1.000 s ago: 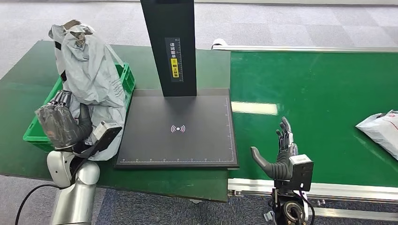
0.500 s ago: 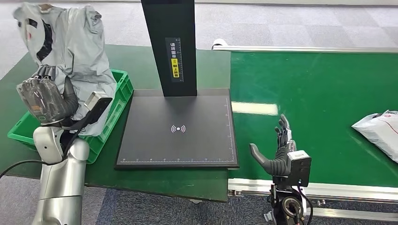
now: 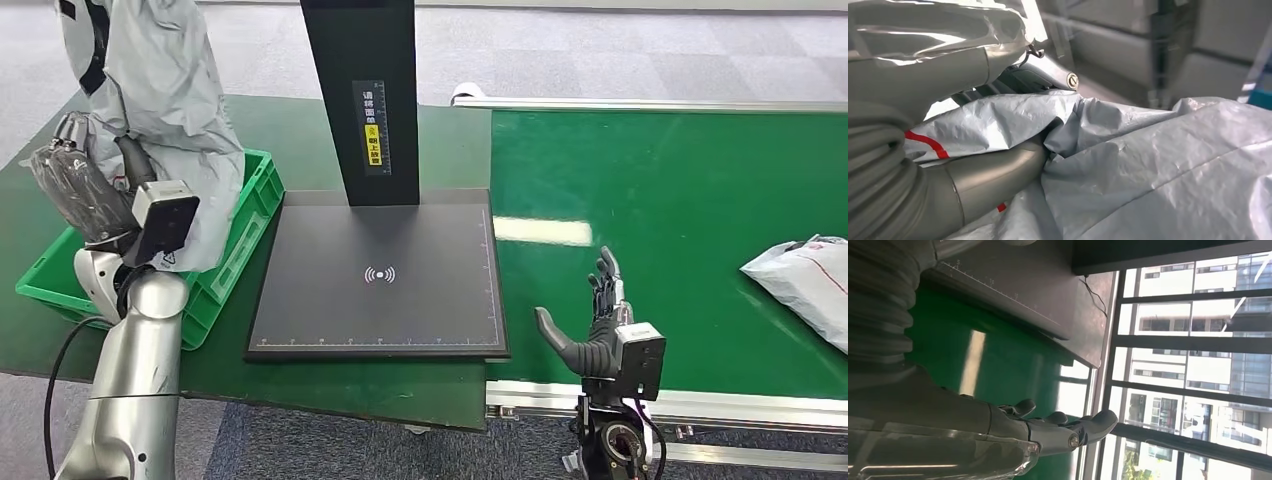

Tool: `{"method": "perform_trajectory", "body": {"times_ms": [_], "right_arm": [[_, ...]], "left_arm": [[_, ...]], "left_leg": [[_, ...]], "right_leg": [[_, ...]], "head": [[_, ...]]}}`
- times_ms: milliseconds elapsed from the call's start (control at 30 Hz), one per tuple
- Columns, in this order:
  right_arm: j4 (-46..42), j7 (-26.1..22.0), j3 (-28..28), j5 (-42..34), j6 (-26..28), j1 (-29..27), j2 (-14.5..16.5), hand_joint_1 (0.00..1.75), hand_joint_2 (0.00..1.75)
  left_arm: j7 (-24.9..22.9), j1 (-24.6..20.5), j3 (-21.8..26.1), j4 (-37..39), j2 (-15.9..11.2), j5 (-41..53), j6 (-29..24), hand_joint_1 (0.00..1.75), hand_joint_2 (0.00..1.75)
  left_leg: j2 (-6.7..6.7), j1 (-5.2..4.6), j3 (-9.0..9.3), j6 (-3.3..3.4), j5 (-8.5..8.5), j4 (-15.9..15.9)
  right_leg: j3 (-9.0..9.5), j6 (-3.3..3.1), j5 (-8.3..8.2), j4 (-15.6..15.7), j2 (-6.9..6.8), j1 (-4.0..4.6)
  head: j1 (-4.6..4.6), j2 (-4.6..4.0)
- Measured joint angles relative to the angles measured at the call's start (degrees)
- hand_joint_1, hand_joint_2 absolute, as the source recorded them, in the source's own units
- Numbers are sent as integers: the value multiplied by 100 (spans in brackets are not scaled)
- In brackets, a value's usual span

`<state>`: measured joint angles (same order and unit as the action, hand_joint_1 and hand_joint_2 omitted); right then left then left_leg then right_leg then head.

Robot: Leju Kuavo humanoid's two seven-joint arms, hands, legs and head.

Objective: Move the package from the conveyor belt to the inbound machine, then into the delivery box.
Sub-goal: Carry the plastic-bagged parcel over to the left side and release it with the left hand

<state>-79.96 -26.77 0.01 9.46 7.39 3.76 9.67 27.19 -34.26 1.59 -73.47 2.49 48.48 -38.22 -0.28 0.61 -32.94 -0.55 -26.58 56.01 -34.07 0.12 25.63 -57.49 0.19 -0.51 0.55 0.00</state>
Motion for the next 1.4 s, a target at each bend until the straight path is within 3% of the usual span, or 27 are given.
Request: {"method": "perform_trajectory", "body": {"times_ms": [67, 200, 267, 333, 467, 667, 900, 1100, 1233, 1367, 1400], "right_arm": [[1, -11, 3, -2, 13, -45, -2, 0, 175], [2, 3, 40, 14, 11, -68, -2, 0, 175], [3, 16, 67, 19, 5, -67, -3, 0, 175], [3, 19, 92, 23, -1, -66, -3, 0, 175], [3, 20, 118, 24, -4, -66, -3, 0, 175], [3, 20, 134, 24, -6, -66, -3, 0, 175], [3, 56, 143, 23, -3, -72, -10, 0, 175], [12, 94, 198, 3, 9, -70, -33, 0, 175], [28, 121, 249, -15, 23, -66, -33, 0, 175], [34, 140, 284, -33, 37, -66, -33, 0, 175], [34, 140, 286, -33, 37, -69, -33, 0, 175]], "left_arm": [[-264, -4, 44, 14, -10, 802, -1, 175, 175], [-2203, -455, 61, 929, -269, 3223, 9, 175, 175], [-3039, -848, -17, 1717, -466, 3816, 18, 175, 175], [-3511, -1191, -156, 2435, -649, 4029, 12, 175, 175], [-3669, -1553, -351, 3308, -853, 4061, -4, 175, 175], [-3837, -1773, -524, 3930, -982, 4063, 71, 175, 175], [-4863, -2064, -908, 4715, -1255, 4058, 955, 175, 175], [-5057, -2092, -1010, 5153, -1426, 4053, 1431, 175, 175], [-5426, -2082, -1441, 5313, -1578, 4063, 1472, 175, 175], [-5343, -2071, -1663, 5471, -1635, 3832, 1923, 175, 175], [-5216, -2058, -1637, 5495, -1631, 3657, 1989, 161, 175]], "left_leg": [[-1, 0, 0, 0, 0, 0], [3, 1, 1, -2, 2, -1], [6, 3, 2, -6, 7, -1], [5, 3, 3, -9, 10, -1], [6, 3, 1, -10, 11, 0], [2, 2, -5, -10, 8, 0], [5, 4, -3, -11, 9, -1], [8, 4, -5, -11, 8, -1], [7, 3, -6, -11, 8, -1], [9, 3, -6, -11, 7, -1], [10, 3, -5, -11, 7, -1]], "right_leg": [[-1, 0, 0, 0, 0, 0], [-3, -3, -2, 0, 2, 1], [-4, -6, -4, -1, 3, 3], [-3, -8, -5, -3, 3, 4], [-3, -7, -5, -4, 3, 4], [-7, -5, -4, -3, 1, 2], [-7, -6, -4, -3, 3, 4], [-8, -6, -4, -4, 4, 4], [-9, -6, -3, -4, 4, 4], [-10, -6, -3, -3, 5, 4], [-10, -6, -4, -3, 6, 4]], "head": [[1, 0], [0, 0], [-1, 0], [-1, 0], [-1, 0], [-1, 0], [-1, 0], [-2, 0], [-2, 0], [-2, 0], [-2, 0]]}}
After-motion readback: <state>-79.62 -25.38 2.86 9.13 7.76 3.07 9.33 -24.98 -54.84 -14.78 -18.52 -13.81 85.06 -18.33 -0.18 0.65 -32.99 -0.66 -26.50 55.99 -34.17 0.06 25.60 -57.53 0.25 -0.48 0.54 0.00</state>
